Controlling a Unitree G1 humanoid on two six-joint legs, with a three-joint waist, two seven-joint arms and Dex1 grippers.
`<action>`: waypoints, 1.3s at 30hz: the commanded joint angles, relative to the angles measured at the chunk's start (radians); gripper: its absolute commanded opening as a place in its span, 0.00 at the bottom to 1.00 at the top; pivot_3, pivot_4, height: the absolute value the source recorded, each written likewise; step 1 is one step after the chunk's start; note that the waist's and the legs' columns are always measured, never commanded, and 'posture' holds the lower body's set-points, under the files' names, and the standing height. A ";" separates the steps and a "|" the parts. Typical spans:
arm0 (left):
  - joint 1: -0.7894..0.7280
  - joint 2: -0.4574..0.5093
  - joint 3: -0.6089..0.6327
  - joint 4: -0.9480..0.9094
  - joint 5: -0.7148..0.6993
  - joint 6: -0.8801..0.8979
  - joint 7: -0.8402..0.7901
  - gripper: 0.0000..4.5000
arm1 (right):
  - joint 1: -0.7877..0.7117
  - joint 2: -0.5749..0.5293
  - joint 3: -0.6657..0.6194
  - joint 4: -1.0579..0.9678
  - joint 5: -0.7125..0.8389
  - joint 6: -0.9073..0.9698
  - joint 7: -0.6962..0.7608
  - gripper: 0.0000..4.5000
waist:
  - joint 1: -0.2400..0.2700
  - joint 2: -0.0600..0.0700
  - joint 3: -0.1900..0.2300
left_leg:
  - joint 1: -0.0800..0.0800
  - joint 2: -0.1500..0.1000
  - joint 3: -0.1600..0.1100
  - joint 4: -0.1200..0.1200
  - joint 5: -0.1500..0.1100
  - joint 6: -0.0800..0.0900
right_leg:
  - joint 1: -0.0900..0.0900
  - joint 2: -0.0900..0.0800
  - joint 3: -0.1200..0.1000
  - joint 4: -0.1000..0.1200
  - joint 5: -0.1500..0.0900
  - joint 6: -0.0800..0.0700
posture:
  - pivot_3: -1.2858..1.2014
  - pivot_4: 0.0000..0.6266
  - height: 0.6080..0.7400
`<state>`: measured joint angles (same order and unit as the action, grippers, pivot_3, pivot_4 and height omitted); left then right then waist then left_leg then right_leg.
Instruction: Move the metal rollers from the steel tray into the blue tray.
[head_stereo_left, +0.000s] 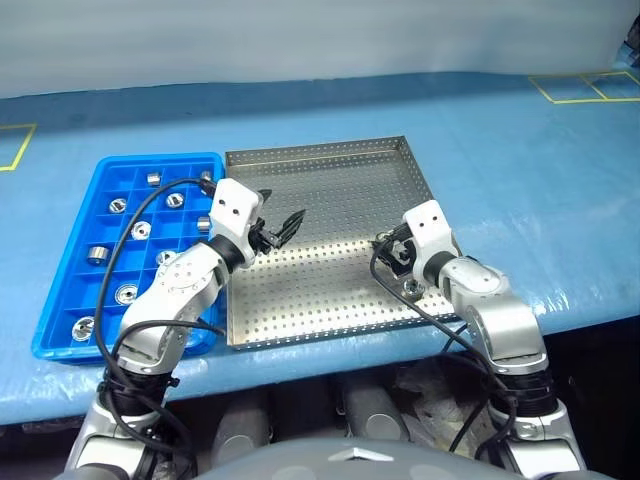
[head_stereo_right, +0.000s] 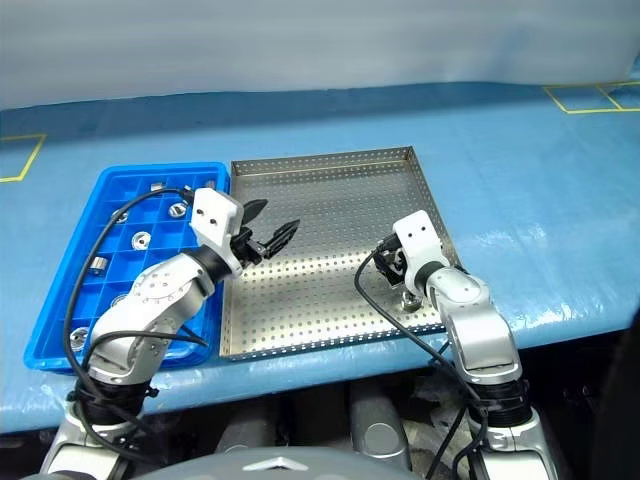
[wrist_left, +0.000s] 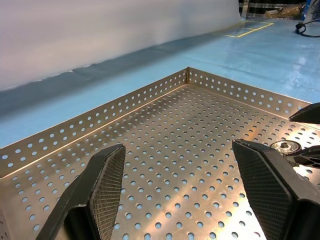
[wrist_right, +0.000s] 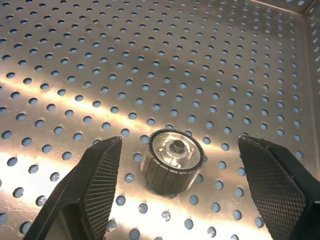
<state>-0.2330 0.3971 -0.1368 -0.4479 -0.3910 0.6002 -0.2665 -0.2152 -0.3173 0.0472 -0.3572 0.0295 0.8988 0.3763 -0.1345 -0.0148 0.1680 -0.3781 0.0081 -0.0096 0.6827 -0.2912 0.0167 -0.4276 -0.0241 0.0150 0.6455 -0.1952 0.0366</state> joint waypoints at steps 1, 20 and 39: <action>0.005 -0.007 0.022 -0.034 0.018 -0.010 -0.007 0.82 | -0.023 0.017 -0.048 0.059 0.026 -0.024 -0.024 0.87 | 0.001 0.000 0.000 | 0.000 0.000 0.001 0.000 0.000 0.000 | 0.000 0.000 0.001 0.000 0.000 0.001 | 0.43 0.24 1.00; 0.051 -0.017 0.090 -0.084 0.029 0.021 0.002 0.82 | -0.072 0.044 -0.085 0.114 0.071 -0.084 -0.084 0.53 | 0.011 0.000 0.000 | 0.000 0.000 0.006 0.001 -0.002 0.004 | -0.001 -0.001 0.006 -0.001 0.002 0.003 | 0.44 0.24 1.00; 0.078 -0.013 0.154 -0.123 0.031 0.048 -0.004 0.82 | -0.113 0.035 -0.069 0.078 0.072 -0.059 -0.112 0.31 | 0.017 0.000 0.000 | 0.000 0.000 0.007 0.001 -0.003 0.005 | -0.001 -0.002 0.007 -0.001 0.003 0.004 | 0.45 0.24 1.00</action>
<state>-0.1496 0.3849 0.0113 -0.5184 -0.3568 0.6504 -0.2642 -0.3227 -0.2731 -0.0094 -0.2241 0.0928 0.8395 0.2635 -0.1179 -0.0149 0.1679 -0.3783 0.0079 -0.0031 0.6838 -0.2942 0.0220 -0.4291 -0.0257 0.0219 0.6443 -0.1925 0.0405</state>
